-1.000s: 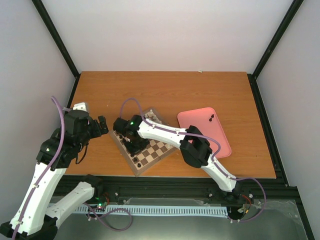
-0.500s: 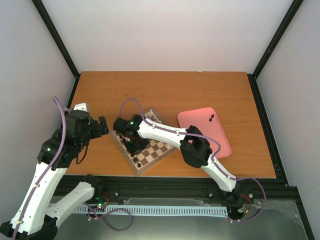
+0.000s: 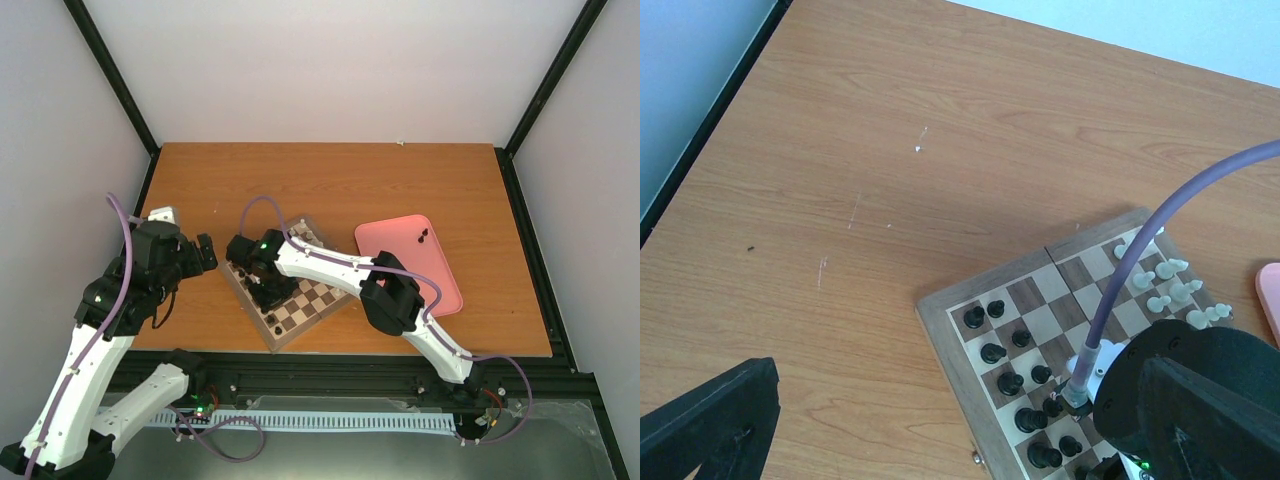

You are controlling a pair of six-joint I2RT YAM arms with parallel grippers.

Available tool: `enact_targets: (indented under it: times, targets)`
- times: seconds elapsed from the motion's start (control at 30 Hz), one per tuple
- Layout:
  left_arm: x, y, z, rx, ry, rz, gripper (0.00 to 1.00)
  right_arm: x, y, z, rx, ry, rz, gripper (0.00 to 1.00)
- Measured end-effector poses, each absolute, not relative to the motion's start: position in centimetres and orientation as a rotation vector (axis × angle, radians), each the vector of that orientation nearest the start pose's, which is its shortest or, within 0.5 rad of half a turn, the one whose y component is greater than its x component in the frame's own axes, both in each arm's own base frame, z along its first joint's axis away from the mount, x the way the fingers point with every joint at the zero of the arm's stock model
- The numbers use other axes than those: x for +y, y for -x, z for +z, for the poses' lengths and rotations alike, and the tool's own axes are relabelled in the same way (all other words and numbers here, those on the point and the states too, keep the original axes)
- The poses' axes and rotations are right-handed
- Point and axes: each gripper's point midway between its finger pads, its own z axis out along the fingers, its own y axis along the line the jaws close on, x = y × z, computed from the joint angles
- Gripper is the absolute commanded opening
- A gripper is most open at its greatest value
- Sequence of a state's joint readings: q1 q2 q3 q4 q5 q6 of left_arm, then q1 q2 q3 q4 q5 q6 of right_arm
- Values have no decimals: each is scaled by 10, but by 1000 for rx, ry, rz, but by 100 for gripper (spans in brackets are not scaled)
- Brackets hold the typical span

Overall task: Set up the chess pieces on the board
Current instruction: Place the chess piece on the chessboard, then pick up the chess piece from the storage box.

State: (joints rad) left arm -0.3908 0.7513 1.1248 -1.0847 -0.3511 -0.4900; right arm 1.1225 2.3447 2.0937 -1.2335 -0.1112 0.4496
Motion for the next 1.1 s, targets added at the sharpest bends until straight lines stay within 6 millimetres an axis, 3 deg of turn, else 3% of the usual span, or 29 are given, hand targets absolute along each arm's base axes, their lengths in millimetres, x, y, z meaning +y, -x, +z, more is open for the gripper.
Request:
enact_targets:
  times: [0.23,0.37,0.57,1.1]
  targets:
    - [-25,-217,284,2222,289,-73,100,439,-190,56,2973,1048,220,19]
    - [-25,-217,284,2221,289,-73,100,438,-191,55,2967,1048,207,29]
    - [-25,-217,284,2221,290,-73,100,431,-199,57,2952,1015,148,29]
    - [-27,-217,281,2229,286,-78,100,421,-202,98,2887,1025,220,32]
